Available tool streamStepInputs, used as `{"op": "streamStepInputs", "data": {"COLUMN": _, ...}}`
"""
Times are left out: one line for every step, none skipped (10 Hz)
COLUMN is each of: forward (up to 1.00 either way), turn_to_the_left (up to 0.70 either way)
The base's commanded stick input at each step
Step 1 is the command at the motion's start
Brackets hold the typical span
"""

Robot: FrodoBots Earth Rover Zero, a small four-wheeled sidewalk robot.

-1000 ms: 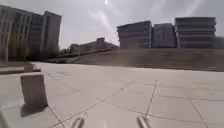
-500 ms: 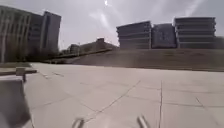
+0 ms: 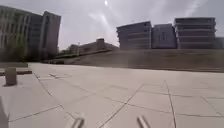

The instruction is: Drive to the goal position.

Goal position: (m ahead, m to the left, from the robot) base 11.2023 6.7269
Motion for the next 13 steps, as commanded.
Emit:
{"op": "streamStepInputs", "data": {"forward": 0.7, "turn_to_the_left": 0.27}}
{"op": "streamStepInputs", "data": {"forward": 0.7, "turn_to_the_left": 0.27}}
{"op": "streamStepInputs", "data": {"forward": 0.7, "turn_to_the_left": 0.27}}
{"op": "streamStepInputs", "data": {"forward": 0.7, "turn_to_the_left": 0.27}}
{"op": "streamStepInputs", "data": {"forward": 0.7, "turn_to_the_left": 0.2}}
{"op": "streamStepInputs", "data": {"forward": 0.7, "turn_to_the_left": 0.0}}
{"op": "streamStepInputs", "data": {"forward": 0.7, "turn_to_the_left": 0.0}}
{"op": "streamStepInputs", "data": {"forward": 0.7, "turn_to_the_left": 0.0}}
{"op": "streamStepInputs", "data": {"forward": 0.7, "turn_to_the_left": 0.0}}
{"op": "streamStepInputs", "data": {"forward": 0.7, "turn_to_the_left": 0.0}}
{"op": "streamStepInputs", "data": {"forward": 0.7, "turn_to_the_left": 0.0}}
{"op": "streamStepInputs", "data": {"forward": 0.7, "turn_to_the_left": 0.0}}
{"op": "streamStepInputs", "data": {"forward": 0.7, "turn_to_the_left": 0.0}}
